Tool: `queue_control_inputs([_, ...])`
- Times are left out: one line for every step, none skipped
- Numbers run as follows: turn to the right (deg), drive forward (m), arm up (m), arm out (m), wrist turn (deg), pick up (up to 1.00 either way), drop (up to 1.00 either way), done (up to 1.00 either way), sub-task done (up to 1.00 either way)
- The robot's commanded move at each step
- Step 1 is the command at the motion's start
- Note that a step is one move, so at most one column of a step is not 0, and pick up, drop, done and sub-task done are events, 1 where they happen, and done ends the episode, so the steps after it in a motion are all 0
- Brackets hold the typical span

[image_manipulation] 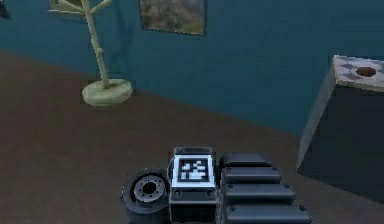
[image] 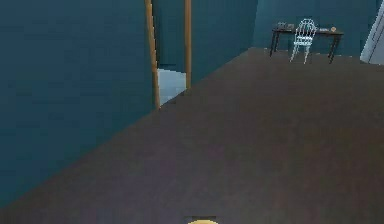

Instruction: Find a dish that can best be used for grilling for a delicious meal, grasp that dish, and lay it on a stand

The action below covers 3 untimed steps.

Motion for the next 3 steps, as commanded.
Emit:
queue_control_inputs([0.0,1.0,0.0,0.0,0.0,0.0,0.0,0.0,0.0])
queue_control_inputs([0.0,1.0,0.0,0.0,0.0,0.0,0.0,0.0,0.0])
queue_control_inputs([0.0,1.0,0.0,0.0,0.0,0.0,0.0,0.0,0.0])
